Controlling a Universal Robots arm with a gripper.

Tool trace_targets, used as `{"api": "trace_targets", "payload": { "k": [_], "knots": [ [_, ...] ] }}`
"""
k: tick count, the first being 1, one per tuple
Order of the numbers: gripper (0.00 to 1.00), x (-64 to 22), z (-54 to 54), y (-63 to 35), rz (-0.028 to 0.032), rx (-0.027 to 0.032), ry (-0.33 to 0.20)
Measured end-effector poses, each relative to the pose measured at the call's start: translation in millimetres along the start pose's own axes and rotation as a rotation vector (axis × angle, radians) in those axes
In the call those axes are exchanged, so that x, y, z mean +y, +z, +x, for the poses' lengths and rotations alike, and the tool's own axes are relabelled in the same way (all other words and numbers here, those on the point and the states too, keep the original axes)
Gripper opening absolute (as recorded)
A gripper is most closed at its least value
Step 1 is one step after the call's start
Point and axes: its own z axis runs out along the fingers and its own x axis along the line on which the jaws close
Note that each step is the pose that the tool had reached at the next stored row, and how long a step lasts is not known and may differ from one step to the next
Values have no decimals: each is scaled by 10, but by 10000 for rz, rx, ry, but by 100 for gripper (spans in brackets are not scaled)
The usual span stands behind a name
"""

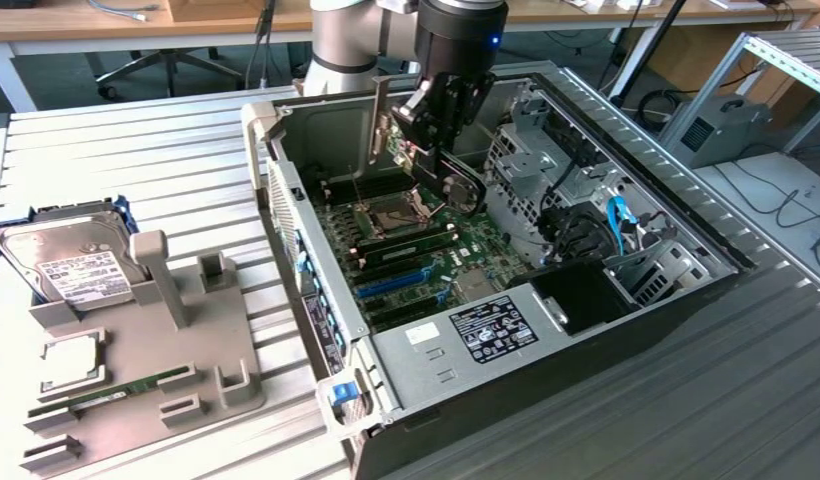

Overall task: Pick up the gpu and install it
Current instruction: 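Insert the gpu into the slot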

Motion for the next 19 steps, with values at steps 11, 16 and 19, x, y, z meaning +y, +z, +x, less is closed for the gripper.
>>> {"api": "trace_targets", "payload": {
  "k": [11,16,19],
  "knots": [
    [26,0,0,0,-4,-8,-181],
    [26,0,0,0,-5,-11,-294],
    [26,0,-1,0,-7,-14,-352]
  ]
}}
